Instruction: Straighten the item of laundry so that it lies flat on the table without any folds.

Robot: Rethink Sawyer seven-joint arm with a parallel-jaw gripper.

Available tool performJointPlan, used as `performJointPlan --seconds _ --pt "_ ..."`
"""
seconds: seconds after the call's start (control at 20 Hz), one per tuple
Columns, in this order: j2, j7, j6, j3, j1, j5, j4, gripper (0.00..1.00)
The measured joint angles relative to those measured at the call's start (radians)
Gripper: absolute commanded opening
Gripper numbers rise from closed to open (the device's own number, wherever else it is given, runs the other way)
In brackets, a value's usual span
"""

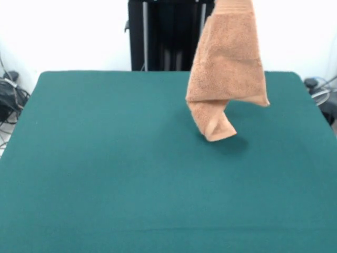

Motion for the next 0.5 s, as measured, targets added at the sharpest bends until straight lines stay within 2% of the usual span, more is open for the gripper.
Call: performJointPlan --seconds 0.5 --pt "0.037 0.000 0.000 0.006 -0.031 -0.014 -0.066 0.00"
